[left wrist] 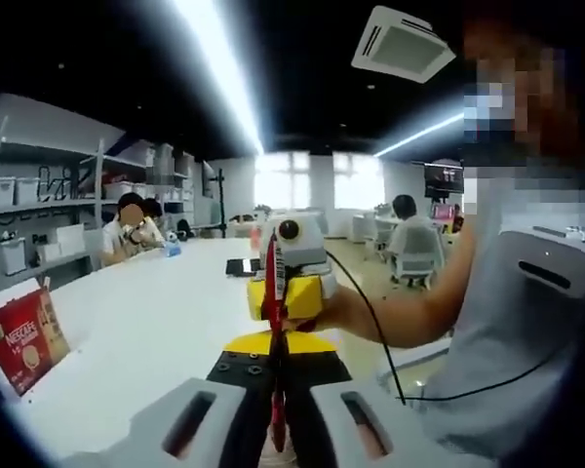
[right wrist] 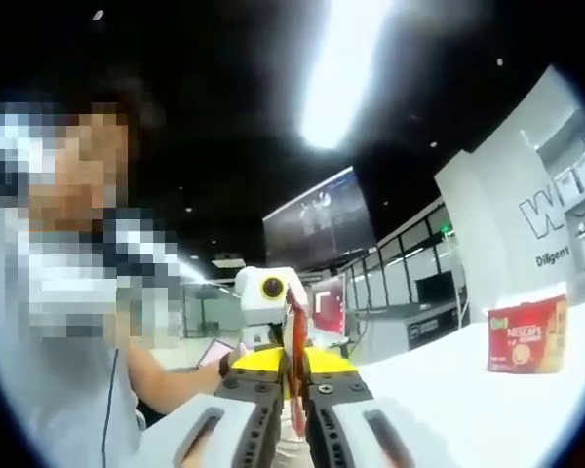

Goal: Tear open the coffee pouch, take out the coffee, and pour the coffee from the pouch into the cup

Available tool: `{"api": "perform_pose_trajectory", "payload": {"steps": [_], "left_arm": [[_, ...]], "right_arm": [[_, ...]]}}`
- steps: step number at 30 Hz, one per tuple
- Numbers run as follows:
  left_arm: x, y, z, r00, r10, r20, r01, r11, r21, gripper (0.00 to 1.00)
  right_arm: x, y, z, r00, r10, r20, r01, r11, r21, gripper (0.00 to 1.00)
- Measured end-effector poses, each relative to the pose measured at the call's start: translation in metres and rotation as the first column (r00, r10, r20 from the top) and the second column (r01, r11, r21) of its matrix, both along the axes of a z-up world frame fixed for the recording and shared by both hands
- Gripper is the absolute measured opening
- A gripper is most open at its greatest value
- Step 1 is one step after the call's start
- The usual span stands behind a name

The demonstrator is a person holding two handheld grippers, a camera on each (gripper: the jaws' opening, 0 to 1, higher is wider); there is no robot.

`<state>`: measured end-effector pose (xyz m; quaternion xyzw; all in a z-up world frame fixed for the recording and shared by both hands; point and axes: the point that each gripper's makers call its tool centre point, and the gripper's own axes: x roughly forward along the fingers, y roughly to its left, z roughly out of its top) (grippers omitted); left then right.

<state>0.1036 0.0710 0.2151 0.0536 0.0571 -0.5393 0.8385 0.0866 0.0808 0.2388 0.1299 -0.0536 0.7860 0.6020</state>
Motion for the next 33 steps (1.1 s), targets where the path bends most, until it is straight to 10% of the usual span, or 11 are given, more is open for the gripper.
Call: {"api": "perform_pose_trajectory", "payload": {"steps": [33], "left_arm": [[0.002,-0.008,-0.005,0.999,-0.053,-0.007,0.053,0.998,0.028,0.03]], "right_arm": [[0.011,-0.005,0.005,0.998,-0.055,-0.026,0.056,0.997,0.058,0.08]]}}
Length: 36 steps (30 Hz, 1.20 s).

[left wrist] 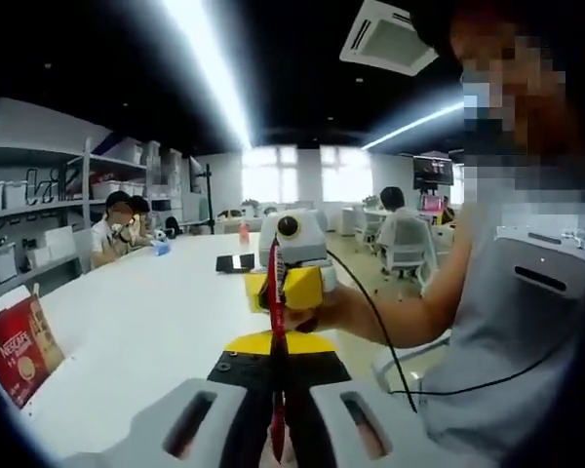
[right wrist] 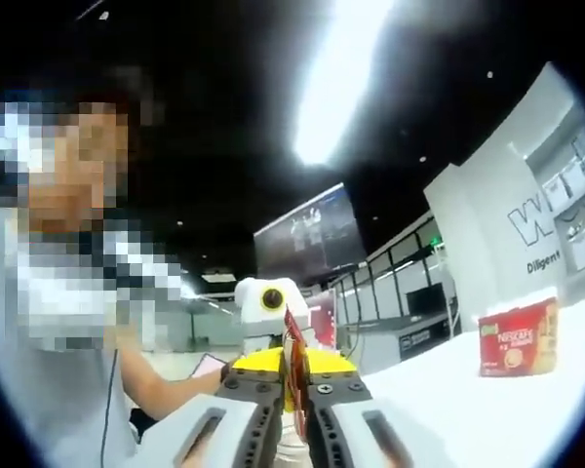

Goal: Tear open the coffee pouch, take out the coffee, and pour the coffee from the pouch into the cup

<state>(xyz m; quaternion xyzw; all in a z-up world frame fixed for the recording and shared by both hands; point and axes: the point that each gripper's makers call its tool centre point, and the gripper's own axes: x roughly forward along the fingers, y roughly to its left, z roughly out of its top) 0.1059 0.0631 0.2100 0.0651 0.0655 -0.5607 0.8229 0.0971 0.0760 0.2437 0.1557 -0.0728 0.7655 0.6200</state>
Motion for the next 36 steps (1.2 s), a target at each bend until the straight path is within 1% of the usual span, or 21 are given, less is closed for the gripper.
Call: {"api": "perform_pose_trajectory", "payload": {"steps": [4,6,8,10,13,17,20,22,23,25,27,29,31,32,34,35,36], "left_arm": [[-0.002,-0.002,-0.002,0.999,-0.021,-0.025,0.022,1.0,0.012,0.03],[-0.002,-0.002,-0.005,0.999,-0.023,-0.031,0.024,0.999,0.022,0.03],[-0.001,-0.001,-0.008,0.999,-0.026,-0.037,0.027,0.999,0.028,0.03],[0.0,0.0,-0.011,0.998,-0.029,-0.049,0.031,0.999,0.032,0.03],[0.0,-0.001,-0.011,0.998,-0.027,-0.048,0.029,0.999,0.036,0.04],[0.004,-0.002,-0.007,0.999,-0.005,-0.039,0.005,1.0,0.009,0.07],[0.004,-0.003,-0.005,1.0,0.005,-0.028,-0.005,1.0,0.007,0.08],[0.005,-0.003,-0.003,1.0,0.017,-0.015,-0.017,1.0,0.009,0.07],[0.005,-0.003,-0.002,1.0,0.018,-0.013,-0.018,1.0,0.01,0.05],[0.004,-0.003,-0.002,1.0,0.016,-0.018,-0.016,1.0,0.016,0.04],[0.004,-0.002,-0.003,1.0,0.004,-0.018,-0.004,1.0,0.021,0.03],[0.003,-0.002,-0.004,1.0,-0.001,-0.018,0.002,1.0,0.024,0.03],[0.002,-0.001,-0.003,1.0,-0.005,-0.02,0.005,1.0,0.02,0.03],[0.001,-0.001,-0.003,1.0,-0.005,-0.023,0.006,1.0,0.015,0.03],[0.0,-0.001,-0.002,0.999,-0.009,-0.032,0.009,1.0,0.007,0.04],[0.0,-0.001,-0.002,0.999,-0.011,-0.035,0.011,1.0,0.001,0.04],[0.001,-0.001,-0.002,1.0,-0.006,-0.031,0.006,1.0,-0.003,0.04]], "right_arm": [[0.0,-0.001,-0.001,1.0,-0.002,0.013,0.002,1.0,0.013,0.14],[0.001,-0.004,-0.002,1.0,-0.006,0.014,0.006,1.0,0.026,0.13],[0.001,-0.006,-0.002,1.0,-0.011,0.016,0.01,0.999,0.037,0.11],[0.002,-0.006,-0.005,1.0,-0.014,0.007,0.014,0.999,0.031,0.08],[0.002,-0.006,-0.006,1.0,-0.02,0.002,0.02,0.999,0.03,0.06],[0.009,-0.008,-0.002,0.999,-0.038,-0.037,0.039,0.999,0.036,0.05],[0.011,-0.007,-0.001,0.998,-0.042,-0.043,0.043,0.998,0.039,0.05],[0.012,-0.007,0.001,0.998,-0.045,-0.045,0.047,0.998,0.044,0.04],[0.013,-0.007,0.001,0.998,-0.048,-0.045,0.05,0.998,0.046,0.04],[0.012,-0.006,0.001,0.998,-0.043,-0.047,0.045,0.998,0.045,0.05],[0.01,-0.006,0.0,0.999,-0.021,-0.045,0.023,0.999,0.048,0.06],[0.007,-0.006,-0.002,1.0,-0.01,-0.029,0.011,0.998,0.054,0.08],[0.005,-0.005,-0.005,1.0,0.0,-0.016,0.0,0.999,0.042,0.17],[0.004,-0.004,-0.007,1.0,-0.001,-0.012,0.002,1.0,0.03,0.18],[0.002,-0.003,-0.01,1.0,0.001,-0.011,-0.001,1.0,0.016,0.06],[0.004,-0.004,-0.01,1.0,-0.016,-0.008,0.016,0.999,0.028,0.05],[0.004,-0.004,-0.011,1.0,-0.016,-0.018,0.016,1.0,0.026,0.05]]}}
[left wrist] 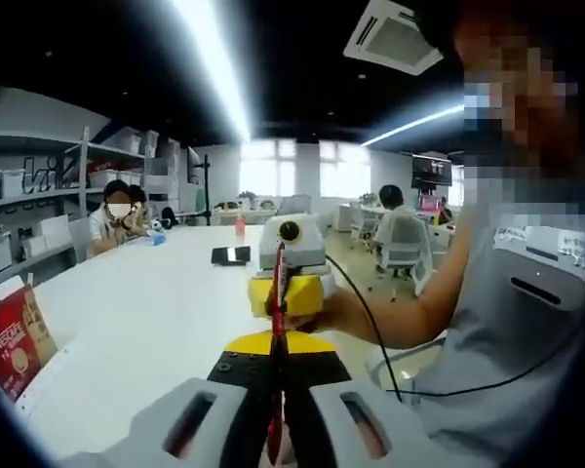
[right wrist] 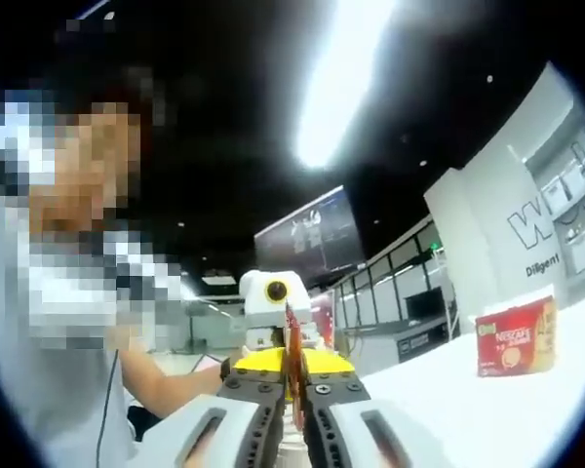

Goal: Tear open the coffee pouch, take out the coffee, and pour the coffee from the pouch into the cup

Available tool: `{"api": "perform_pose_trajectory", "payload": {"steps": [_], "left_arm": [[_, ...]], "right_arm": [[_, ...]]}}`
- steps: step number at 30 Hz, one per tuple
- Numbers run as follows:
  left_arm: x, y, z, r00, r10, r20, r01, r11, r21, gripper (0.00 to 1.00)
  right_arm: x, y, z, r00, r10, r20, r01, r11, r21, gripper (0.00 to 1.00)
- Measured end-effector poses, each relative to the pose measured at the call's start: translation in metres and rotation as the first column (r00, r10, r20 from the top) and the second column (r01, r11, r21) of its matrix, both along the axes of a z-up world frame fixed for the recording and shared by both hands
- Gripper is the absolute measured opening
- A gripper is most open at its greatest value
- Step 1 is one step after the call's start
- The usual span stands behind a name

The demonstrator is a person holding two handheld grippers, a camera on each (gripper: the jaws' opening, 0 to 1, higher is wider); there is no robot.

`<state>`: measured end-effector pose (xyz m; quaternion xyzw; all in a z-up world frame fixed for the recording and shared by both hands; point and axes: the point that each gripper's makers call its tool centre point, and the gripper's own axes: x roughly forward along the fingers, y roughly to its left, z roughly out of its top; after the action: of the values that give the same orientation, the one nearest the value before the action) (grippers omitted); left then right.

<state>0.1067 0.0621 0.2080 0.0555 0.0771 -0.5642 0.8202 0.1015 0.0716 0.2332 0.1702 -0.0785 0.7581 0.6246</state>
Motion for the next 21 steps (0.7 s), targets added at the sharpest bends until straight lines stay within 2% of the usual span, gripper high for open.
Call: {"api": "perform_pose_trajectory", "payload": {"steps": [3,6,8,14,21], "left_arm": [[0.003,0.001,-0.001,1.0,0.024,0.016,-0.023,1.0,-0.011,0.08],[0.003,0.001,-0.001,0.999,0.036,0.018,-0.036,0.999,-0.005,0.16],[0.002,0.001,0.001,0.999,0.04,0.019,-0.04,0.999,-0.01,0.16],[0.004,0.005,0.002,0.998,0.061,0.028,-0.061,0.998,0.01,0.09],[0.0,0.005,0.006,0.998,0.043,0.041,-0.043,0.999,0.002,0.04]], "right_arm": [[0.004,-0.002,-0.002,0.999,-0.005,-0.045,0.005,1.0,-0.01,0.04],[0.005,-0.002,-0.002,0.999,-0.015,-0.052,0.015,1.0,-0.01,0.03],[0.005,-0.001,-0.002,0.999,-0.018,-0.051,0.017,1.0,-0.016,0.03],[-0.003,0.003,-0.003,1.0,-0.009,-0.028,0.008,0.999,-0.034,0.03],[-0.009,0.003,0.002,0.998,-0.022,0.061,0.024,0.999,-0.03,0.09]]}}
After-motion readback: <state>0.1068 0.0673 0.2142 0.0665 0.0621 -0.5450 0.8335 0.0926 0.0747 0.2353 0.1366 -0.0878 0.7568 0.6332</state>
